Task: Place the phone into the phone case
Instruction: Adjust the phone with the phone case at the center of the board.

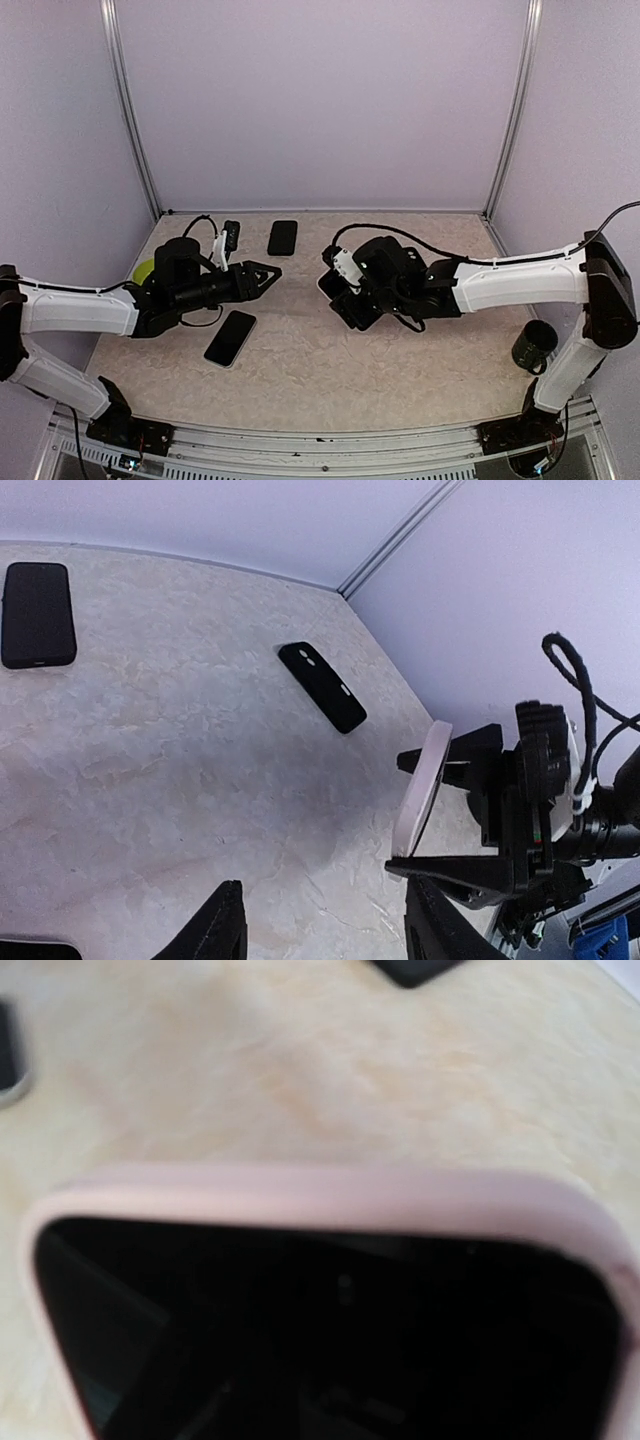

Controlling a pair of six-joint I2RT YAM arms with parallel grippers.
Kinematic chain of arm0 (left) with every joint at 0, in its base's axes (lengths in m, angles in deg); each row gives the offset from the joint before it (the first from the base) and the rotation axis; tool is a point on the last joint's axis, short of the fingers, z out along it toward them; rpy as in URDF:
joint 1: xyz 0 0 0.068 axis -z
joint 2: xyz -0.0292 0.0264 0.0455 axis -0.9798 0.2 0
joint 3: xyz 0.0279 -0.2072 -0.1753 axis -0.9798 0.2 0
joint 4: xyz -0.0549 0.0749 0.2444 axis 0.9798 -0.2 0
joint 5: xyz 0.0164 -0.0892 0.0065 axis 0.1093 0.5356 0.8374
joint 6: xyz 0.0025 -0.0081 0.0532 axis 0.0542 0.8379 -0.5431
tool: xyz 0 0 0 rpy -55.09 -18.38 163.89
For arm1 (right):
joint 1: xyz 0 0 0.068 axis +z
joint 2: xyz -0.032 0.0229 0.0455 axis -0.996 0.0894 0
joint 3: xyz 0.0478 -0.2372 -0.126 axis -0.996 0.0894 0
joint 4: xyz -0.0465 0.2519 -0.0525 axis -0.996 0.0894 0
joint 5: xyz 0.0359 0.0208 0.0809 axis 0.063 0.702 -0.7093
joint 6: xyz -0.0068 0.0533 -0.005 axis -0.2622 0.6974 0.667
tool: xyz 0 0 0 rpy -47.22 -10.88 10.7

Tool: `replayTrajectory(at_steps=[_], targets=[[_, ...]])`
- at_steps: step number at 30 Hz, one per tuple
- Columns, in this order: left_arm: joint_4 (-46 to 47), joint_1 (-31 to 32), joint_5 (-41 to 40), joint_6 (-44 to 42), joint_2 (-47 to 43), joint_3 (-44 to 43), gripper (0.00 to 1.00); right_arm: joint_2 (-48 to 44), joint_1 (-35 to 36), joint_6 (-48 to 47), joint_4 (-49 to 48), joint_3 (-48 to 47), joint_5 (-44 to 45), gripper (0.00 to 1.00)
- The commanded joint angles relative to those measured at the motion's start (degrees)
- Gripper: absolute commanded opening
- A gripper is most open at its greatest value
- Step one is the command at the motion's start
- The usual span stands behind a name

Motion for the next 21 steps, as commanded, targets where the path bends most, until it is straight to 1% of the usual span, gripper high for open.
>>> replayTrajectory(at_steps=[1, 8, 14, 21], targets=[[2.7, -0.3, -3.9, 1.0, -1.8, 1.7, 0.53, 3.0, -2.4, 6.7, 2.3, -6.0, 2.1, 0.78], [3.5, -0.3, -6.1, 2.5, -2.6, 3.3, 0.53, 10.6, -6.7, 15.9, 8.6, -16.8, 2.8, 0.78], [3.9, -0.3, -6.8, 3.2, -3.5, 4.5, 0.53, 18.2, -8.9, 20.5, 11.9, -26.9, 2.5, 0.77], [3.2, -0.3, -8.0, 3.2, -5.3, 5.7, 0.53, 28.3, -11.8, 27.3, 14.9, -39.3, -2.4, 0.79]])
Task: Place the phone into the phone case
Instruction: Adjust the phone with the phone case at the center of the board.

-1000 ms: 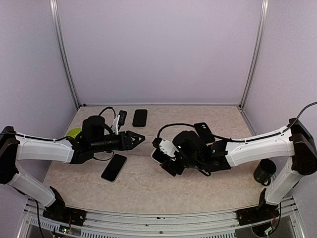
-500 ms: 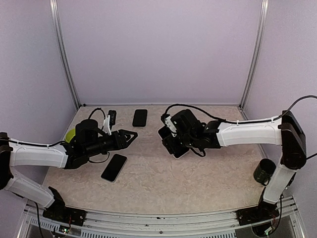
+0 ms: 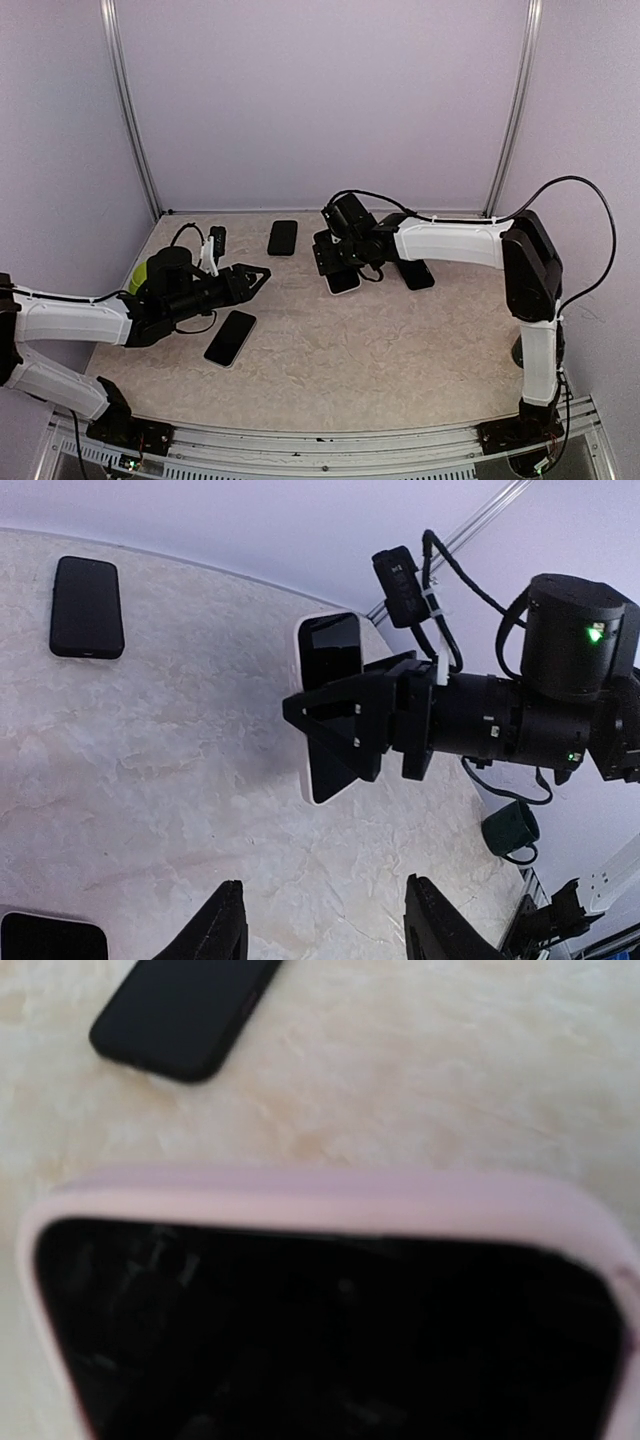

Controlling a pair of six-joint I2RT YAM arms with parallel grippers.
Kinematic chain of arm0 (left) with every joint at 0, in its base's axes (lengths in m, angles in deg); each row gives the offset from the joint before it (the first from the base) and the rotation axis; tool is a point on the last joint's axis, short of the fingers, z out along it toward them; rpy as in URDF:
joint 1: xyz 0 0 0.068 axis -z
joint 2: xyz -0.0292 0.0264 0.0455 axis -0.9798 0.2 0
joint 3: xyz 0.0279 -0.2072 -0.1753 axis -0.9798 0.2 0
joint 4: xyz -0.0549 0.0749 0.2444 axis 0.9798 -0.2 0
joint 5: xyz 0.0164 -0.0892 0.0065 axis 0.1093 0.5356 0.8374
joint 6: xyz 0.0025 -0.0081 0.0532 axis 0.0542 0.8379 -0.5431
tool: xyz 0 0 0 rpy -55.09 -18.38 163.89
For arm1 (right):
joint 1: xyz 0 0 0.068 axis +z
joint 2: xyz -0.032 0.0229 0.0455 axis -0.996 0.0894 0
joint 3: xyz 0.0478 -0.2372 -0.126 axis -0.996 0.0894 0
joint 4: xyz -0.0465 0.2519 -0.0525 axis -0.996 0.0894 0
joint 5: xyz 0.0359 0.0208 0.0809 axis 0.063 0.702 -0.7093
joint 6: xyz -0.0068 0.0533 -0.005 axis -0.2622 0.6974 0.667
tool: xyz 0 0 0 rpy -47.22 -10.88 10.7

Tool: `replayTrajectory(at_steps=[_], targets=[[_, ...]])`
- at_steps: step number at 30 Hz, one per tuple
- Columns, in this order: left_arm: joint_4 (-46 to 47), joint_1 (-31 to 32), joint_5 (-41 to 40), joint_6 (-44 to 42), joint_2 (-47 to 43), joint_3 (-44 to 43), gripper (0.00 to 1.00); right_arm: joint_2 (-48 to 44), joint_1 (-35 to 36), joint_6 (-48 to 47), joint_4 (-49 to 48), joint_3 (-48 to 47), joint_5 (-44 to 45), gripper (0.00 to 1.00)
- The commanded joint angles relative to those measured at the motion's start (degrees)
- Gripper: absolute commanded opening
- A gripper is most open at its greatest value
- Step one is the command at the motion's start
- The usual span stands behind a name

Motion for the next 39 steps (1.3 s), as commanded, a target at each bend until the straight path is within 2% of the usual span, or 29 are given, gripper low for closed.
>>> replayTrajectory(at_steps=[1, 13, 39], targets=[[1.0, -0.3, -1.9, 0.1, -2.2, 1.1, 0.53, 4.9, -1.7, 7.2, 1.4, -7.7, -2.8, 0.79], [-0.8, -0.3, -3.8, -0.1, -4.5, 1.4, 0.53, 15.6, -4.9, 15.3, 4.0, -19.4, -3.3, 0.78], [0.0, -0.4, -4.6, 0.6, -4.0, 2.3, 0.52, 23.1, -7.8, 17.4, 3.0, -21.3, -5.7, 0.86]])
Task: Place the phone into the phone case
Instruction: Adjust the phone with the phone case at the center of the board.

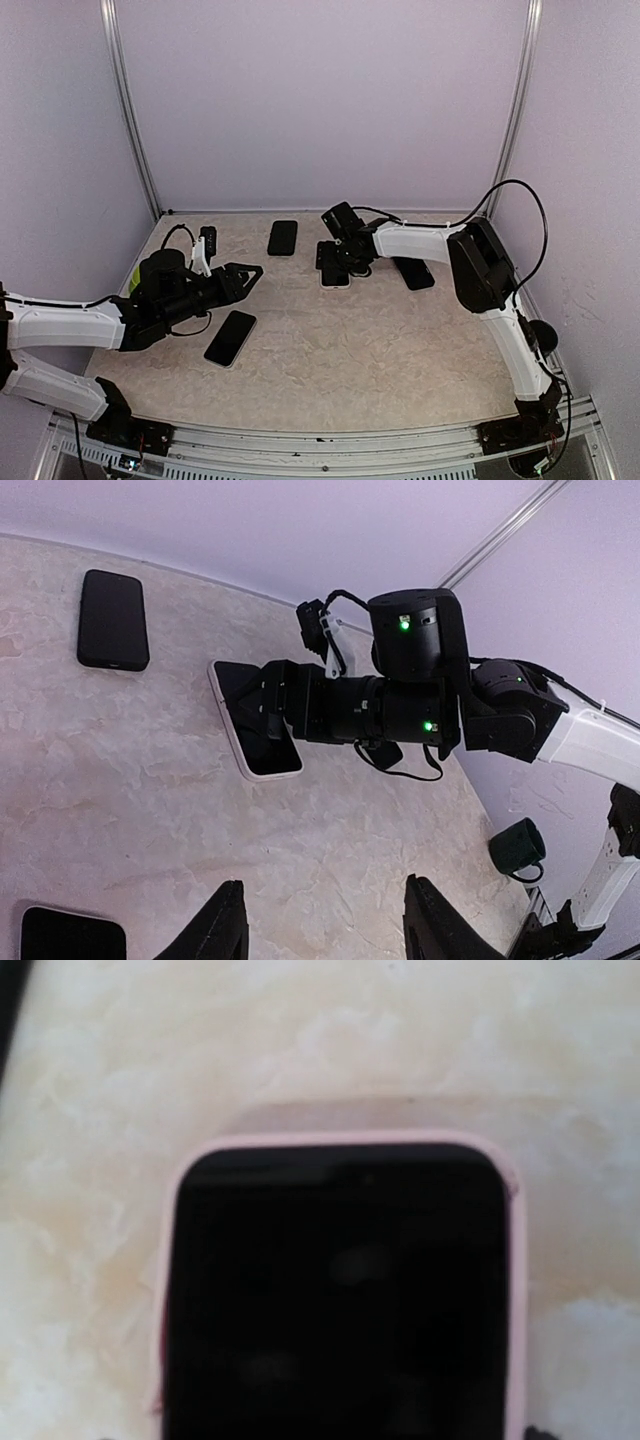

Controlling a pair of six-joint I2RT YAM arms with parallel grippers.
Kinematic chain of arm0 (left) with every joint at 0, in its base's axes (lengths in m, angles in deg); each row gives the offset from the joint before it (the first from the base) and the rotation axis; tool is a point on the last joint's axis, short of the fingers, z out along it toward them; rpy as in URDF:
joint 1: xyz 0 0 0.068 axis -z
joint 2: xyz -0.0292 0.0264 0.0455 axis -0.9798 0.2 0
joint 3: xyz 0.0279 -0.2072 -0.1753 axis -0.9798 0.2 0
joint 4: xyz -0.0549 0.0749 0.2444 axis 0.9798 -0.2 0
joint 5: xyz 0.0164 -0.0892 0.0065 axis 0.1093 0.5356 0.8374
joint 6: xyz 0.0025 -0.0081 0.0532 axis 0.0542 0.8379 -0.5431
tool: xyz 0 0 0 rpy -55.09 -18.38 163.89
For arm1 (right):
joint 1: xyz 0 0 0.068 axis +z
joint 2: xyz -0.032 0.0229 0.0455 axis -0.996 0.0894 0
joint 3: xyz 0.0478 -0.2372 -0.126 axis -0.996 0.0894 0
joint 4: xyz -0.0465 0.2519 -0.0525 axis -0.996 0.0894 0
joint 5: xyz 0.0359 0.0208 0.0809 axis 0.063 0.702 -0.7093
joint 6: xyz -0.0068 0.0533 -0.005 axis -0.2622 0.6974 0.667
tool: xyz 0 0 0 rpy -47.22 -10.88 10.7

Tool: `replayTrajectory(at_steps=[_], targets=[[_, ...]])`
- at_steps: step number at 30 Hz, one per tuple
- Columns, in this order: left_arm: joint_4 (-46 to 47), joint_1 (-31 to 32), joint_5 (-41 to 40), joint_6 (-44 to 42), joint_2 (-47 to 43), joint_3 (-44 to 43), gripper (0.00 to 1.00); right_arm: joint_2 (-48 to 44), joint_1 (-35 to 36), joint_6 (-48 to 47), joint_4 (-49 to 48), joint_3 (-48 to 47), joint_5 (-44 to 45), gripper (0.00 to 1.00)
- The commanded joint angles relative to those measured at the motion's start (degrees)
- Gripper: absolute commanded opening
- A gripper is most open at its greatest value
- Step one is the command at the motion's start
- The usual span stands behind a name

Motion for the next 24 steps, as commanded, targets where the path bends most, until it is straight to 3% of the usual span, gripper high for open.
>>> replayTrajectory(at_steps=[1, 14, 24], targets=[[0.8, -0.4, -0.8, 0.0, -0.6, 0.6, 0.52, 1.1, -0.5, 0.3, -0.8, -1.6, -0.2, 0.86], [-1.2, -0.7, -3.6, 0.3, -1.4, 0.5, 0.52, -3.5, -0.3, 0.2, -1.6, 4.0, -0.2, 0.87], [-8.4, -0.9, -7.8, 1.2, 0.1, -1.1, 0.53, -13.1, 0.0, -5.6, -6.5, 14.0, 2.5, 0.99]])
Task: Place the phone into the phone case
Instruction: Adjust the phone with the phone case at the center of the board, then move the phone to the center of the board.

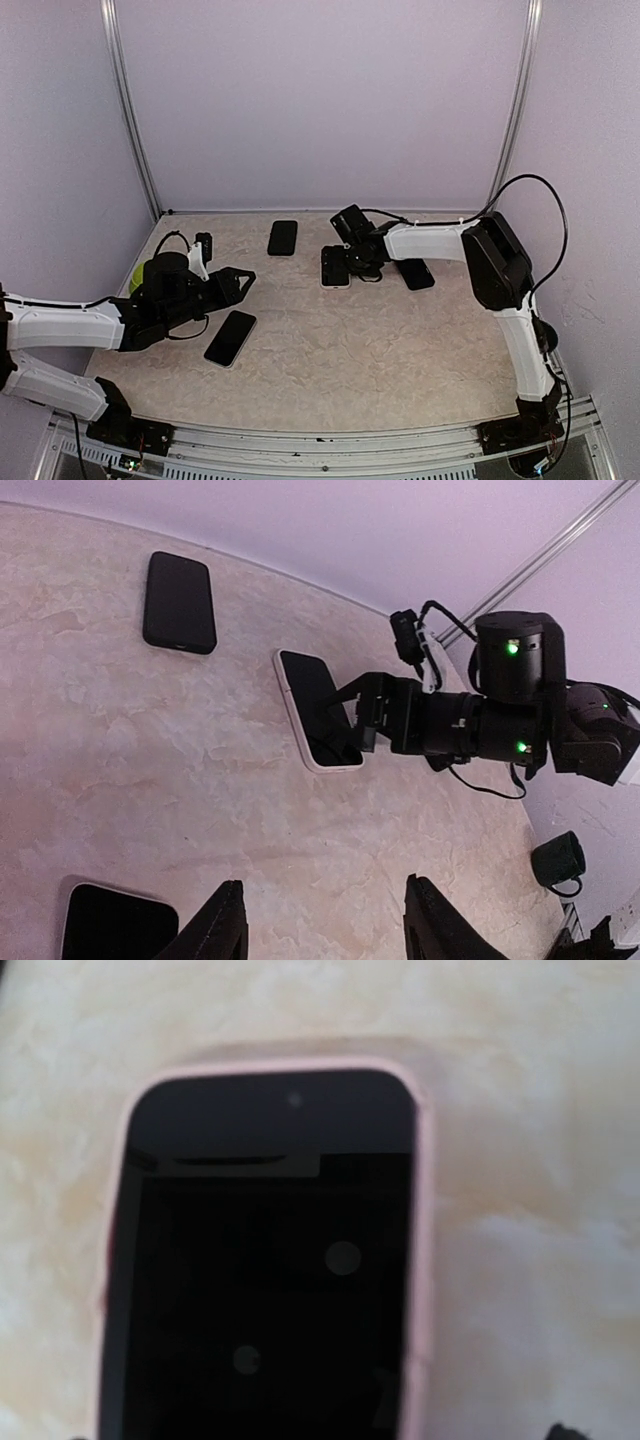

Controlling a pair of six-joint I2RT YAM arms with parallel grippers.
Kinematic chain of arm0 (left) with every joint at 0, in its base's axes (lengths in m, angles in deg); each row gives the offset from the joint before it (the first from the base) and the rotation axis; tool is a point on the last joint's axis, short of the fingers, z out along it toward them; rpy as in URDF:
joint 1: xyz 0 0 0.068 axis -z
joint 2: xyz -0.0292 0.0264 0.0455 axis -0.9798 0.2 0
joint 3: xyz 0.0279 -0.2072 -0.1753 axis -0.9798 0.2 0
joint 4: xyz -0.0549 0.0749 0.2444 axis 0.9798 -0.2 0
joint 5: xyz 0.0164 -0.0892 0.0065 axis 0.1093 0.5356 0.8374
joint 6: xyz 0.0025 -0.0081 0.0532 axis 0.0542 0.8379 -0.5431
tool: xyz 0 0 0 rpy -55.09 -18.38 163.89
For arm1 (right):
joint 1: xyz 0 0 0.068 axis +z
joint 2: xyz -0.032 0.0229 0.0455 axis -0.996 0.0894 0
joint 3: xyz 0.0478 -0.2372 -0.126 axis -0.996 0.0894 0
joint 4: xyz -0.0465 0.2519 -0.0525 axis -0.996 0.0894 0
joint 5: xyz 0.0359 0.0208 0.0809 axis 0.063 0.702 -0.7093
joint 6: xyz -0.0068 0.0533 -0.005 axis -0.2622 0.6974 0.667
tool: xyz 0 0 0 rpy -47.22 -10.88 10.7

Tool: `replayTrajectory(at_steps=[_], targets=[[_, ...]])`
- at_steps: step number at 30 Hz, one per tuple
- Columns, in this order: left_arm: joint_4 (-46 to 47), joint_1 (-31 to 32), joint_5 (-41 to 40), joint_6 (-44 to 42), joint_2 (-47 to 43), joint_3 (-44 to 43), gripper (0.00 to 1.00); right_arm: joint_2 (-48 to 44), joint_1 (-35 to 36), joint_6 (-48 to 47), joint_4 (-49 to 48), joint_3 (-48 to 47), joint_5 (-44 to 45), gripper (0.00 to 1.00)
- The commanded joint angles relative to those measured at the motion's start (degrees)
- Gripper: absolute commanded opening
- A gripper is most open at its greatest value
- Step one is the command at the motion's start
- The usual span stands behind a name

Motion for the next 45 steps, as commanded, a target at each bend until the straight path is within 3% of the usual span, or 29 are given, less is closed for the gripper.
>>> replayTrajectory(at_steps=[1, 9, 10, 25, 34, 45], targets=[[-4.0, -0.5, -2.8, 0.9, 0.5, -1.3, 0.53, -8.1, 0.1, -4.1, -3.9, 5.4, 2.2, 0.99], [-9.7, -1.4, -5.5, 3.3, 1.1, -1.1, 0.54, -17.6, 0.3, -8.4, -7.7, 15.8, 1.4, 1.00], [-11.1, -1.8, -5.8, 4.1, 1.3, -0.8, 0.57, -21.1, 0.9, -9.8, -9.8, 20.3, 0.2, 1.00], [-12.4, -4.2, -4.2, 6.1, 1.0, 3.2, 0.63, -37.2, 0.9, -13.6, -14.3, 41.8, 1.7, 1.00], [-8.3, -5.7, 1.8, 3.3, 1.6, 6.2, 0.64, -41.3, 0.4, -12.9, -13.9, 46.3, -2.5, 1.00], [-5.5, -5.5, -0.7, 1.4, 7.6, 8.9, 0.75, -41.6, 0.4, -16.8, -13.5, 46.5, -6.8, 1.00]])
